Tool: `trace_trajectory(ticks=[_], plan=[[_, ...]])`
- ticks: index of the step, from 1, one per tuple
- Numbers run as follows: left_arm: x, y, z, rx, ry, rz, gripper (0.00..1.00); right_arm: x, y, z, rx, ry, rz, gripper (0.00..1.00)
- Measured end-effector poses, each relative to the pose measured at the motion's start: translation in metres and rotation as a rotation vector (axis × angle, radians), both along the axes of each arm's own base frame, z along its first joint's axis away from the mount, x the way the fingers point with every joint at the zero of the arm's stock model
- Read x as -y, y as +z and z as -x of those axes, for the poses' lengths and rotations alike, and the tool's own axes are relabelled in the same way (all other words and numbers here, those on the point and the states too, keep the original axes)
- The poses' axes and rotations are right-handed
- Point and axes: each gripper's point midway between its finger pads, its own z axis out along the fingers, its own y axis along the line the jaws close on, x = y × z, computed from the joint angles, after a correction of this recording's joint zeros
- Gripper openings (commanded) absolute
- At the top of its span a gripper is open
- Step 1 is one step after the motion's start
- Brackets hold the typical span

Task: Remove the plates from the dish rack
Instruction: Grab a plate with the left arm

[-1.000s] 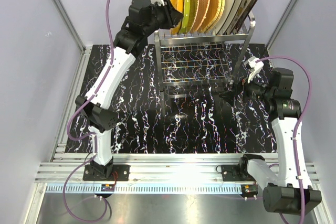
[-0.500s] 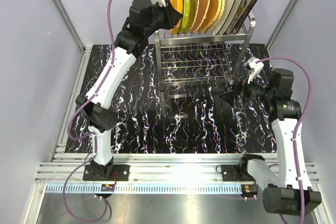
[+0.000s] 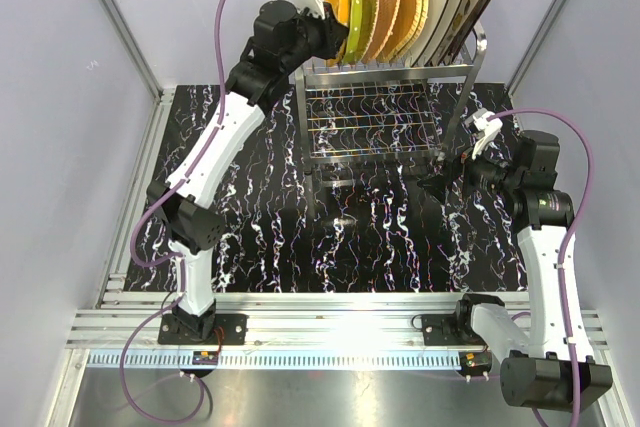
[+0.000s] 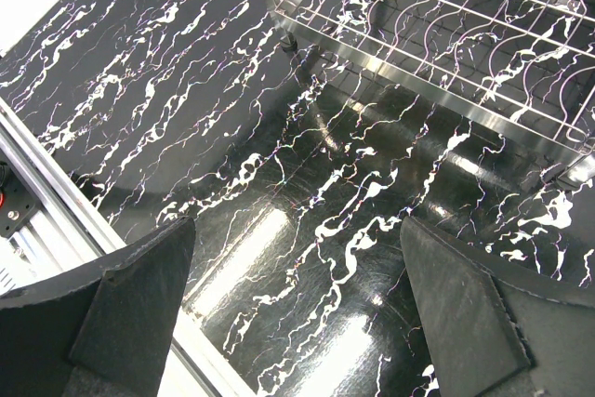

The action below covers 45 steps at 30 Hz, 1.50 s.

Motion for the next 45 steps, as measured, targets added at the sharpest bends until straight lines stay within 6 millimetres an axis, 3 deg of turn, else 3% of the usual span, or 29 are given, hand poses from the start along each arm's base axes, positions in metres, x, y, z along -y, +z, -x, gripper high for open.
trace_trajectory(ticks=[2, 18, 30, 45], plan=[[0.000, 0.000, 0.000, 0.009, -0.004, -0.005, 0.00, 0.000, 0.000, 0.000, 0.000, 0.000, 0.000, 1.00], [-0.005, 0.008, 0.002, 0.058, 0.003, 0.019, 0.00, 0.000, 0.001, 0.000, 0.003, -0.001, 0.001, 1.00], [-0.020, 0.032, -0.005, 0.031, -0.001, 0.190, 0.00, 0.000, 0.001, 0.000, 0.003, -0.001, 0.001, 1.00], [-0.025, 0.048, -0.006, -0.012, -0.007, 0.336, 0.00, 0.000, 0.001, 0.000, 0.006, -0.002, 0.000, 1.00]])
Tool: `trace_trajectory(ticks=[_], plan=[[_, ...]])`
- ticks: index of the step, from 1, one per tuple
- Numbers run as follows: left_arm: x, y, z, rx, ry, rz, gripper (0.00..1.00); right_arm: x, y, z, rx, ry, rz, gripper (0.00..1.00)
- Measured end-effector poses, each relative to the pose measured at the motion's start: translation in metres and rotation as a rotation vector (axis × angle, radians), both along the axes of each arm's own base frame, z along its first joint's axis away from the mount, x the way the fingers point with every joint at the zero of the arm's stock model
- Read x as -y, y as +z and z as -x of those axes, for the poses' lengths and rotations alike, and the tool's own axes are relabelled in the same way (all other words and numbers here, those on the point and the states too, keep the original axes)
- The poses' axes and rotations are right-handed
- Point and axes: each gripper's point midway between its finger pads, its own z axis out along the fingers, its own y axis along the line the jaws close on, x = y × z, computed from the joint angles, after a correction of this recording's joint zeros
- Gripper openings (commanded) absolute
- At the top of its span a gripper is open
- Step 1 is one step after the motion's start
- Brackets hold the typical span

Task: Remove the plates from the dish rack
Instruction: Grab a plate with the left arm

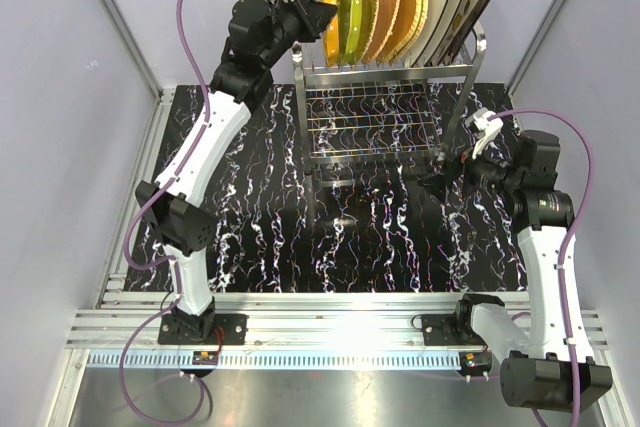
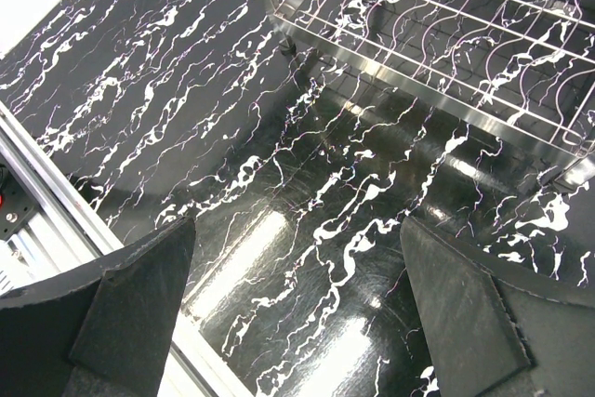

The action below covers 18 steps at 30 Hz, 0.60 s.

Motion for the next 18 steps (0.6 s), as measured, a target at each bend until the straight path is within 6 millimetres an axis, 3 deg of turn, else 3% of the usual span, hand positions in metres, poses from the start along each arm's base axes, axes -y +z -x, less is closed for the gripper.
trace_trajectory(ticks=[18], plan=[[-0.0049, 0.0053, -0.0021, -0.087, -0.010, 0.133, 0.00, -0.0001, 0.0016, -0.0011, 0.004, -0.003, -0.005, 1.00]])
